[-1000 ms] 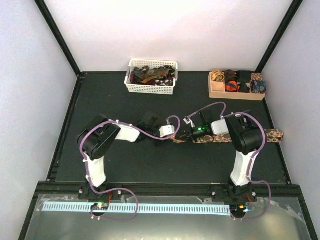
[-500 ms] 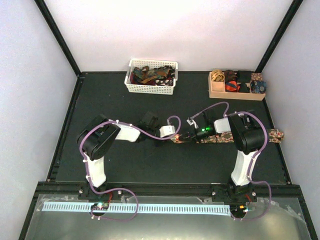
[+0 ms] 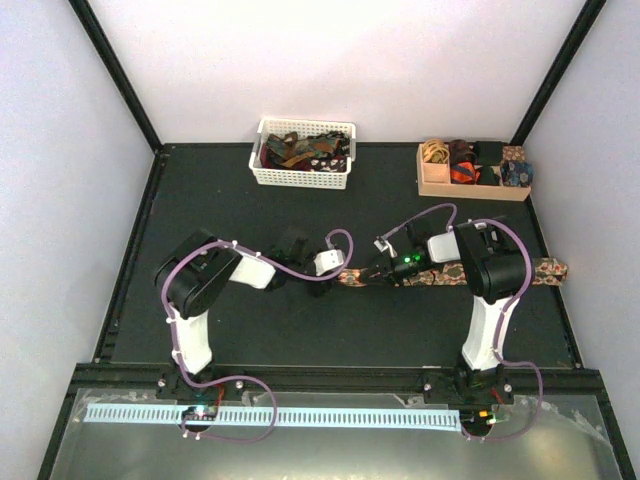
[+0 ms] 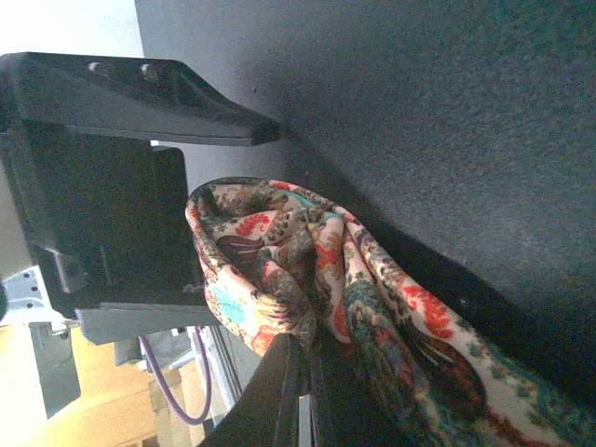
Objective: Roll the ties
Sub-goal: Roll the tie at the center of the board.
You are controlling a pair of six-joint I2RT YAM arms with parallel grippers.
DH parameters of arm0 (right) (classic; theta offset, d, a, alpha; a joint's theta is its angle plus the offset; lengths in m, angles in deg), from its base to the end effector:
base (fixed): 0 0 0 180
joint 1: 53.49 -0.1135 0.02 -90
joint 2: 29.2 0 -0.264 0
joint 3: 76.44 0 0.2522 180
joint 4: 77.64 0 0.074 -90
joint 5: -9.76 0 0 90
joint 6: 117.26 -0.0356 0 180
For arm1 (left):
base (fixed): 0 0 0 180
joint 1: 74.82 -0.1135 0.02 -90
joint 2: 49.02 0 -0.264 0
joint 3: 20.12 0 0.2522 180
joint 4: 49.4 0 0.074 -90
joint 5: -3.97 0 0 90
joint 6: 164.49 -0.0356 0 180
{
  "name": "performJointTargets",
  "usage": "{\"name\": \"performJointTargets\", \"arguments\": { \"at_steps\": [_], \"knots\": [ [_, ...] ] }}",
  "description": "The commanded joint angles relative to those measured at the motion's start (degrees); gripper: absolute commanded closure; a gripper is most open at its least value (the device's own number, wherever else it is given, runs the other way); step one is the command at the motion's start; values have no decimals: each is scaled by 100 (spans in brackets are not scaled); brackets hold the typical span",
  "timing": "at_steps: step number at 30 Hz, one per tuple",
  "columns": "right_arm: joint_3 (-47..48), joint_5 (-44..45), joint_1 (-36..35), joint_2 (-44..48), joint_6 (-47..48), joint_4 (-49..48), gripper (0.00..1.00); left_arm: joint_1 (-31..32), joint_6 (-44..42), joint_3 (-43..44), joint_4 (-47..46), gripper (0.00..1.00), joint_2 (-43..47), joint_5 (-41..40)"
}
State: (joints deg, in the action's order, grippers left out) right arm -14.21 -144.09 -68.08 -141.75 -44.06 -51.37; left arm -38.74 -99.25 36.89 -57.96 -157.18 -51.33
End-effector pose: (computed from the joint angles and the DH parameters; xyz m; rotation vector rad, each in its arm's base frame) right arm 0.2852 0.1073 0.0760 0.1388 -2.5754 -1.6247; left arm 0.2600 -0.2146 0.0981 1.4107 1.7907 -0.8000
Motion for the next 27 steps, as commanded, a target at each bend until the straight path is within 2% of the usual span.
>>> {"name": "performJointTargets", "arguments": {
  "at_steps": [1, 10, 27],
  "knots": [
    [-20, 752, 148, -261, 164, 224, 99, 10, 102, 43, -608, 35, -306, 373],
    [23, 739, 168, -383, 140, 229, 99, 63, 85, -115, -932, 52, -115, 462],
    [43, 683, 162, -420, 167, 246, 99, 382, 252, 652, -757, 57, -454, 503]
  ]
}}
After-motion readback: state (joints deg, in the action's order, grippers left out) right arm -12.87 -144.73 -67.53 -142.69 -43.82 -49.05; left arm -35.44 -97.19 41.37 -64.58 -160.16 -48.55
